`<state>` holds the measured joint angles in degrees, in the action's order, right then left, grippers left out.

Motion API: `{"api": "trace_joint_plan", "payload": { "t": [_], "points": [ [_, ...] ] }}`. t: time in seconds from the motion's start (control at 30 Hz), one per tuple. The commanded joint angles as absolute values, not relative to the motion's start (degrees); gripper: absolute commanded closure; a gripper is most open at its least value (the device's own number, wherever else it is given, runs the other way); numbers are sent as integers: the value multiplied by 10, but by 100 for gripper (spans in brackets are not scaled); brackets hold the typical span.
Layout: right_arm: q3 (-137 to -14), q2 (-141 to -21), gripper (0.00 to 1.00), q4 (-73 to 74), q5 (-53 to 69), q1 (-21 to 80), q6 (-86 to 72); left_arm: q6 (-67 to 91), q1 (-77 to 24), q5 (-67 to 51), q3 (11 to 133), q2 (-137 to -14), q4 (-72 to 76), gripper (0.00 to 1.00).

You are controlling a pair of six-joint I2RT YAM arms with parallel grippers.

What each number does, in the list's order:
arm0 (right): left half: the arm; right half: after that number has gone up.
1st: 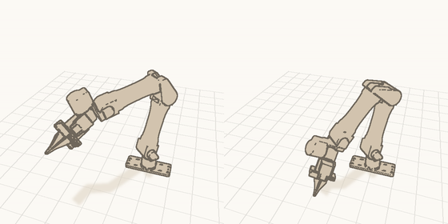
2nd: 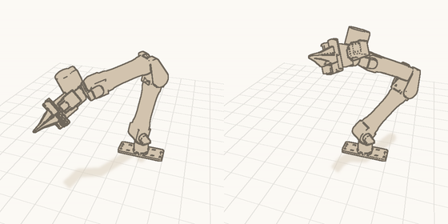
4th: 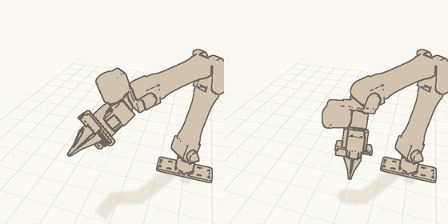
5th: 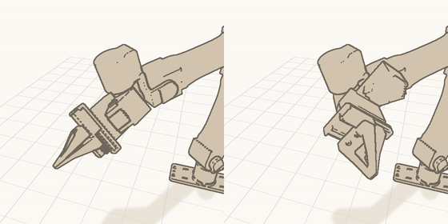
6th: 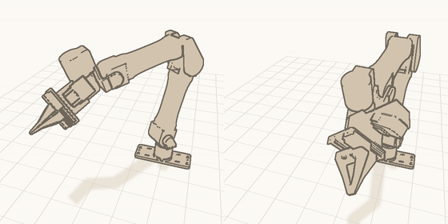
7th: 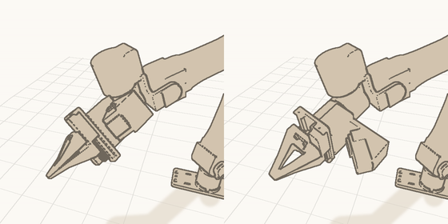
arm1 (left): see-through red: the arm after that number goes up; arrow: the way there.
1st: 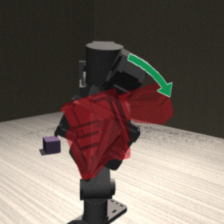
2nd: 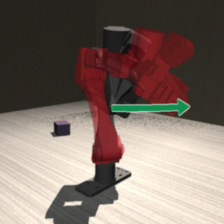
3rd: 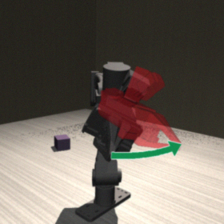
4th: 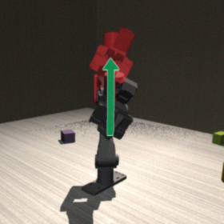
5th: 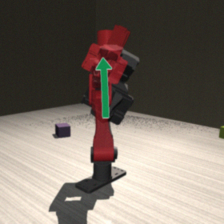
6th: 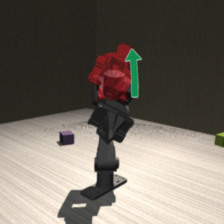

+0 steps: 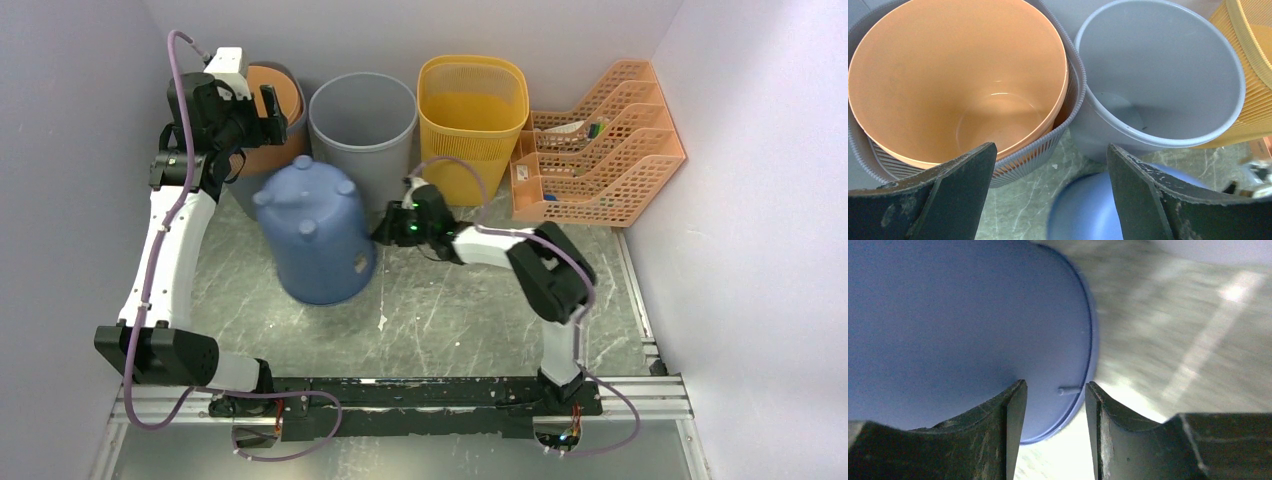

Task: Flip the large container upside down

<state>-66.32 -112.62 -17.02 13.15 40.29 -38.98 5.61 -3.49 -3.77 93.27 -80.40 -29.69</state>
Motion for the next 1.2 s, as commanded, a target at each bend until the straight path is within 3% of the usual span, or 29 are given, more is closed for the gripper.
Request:
{"api": "trace_joint_plan", "payload": {
  "t": [0.0,0.2,0.43,0.77,1.17],
  "points": [
    [-785,-1217,53,-200,155,470,-410,61,-39,-56,938,-797,-274,7],
    [-884,-1286,53,-197,204,514,-413,59,-39,-58,927,-795,-267,7],
    [-848,-1252,53,-214,248,521,-401,58,-39,-58,913,-804,-259,7],
    [-797,-1185,53,-194,92,498,-352,61,-39,-66,925,-803,-259,7],
    [-993,-1331,52,-148,50,513,-314,57,-39,-108,898,-774,-238,7]
  ]
}}
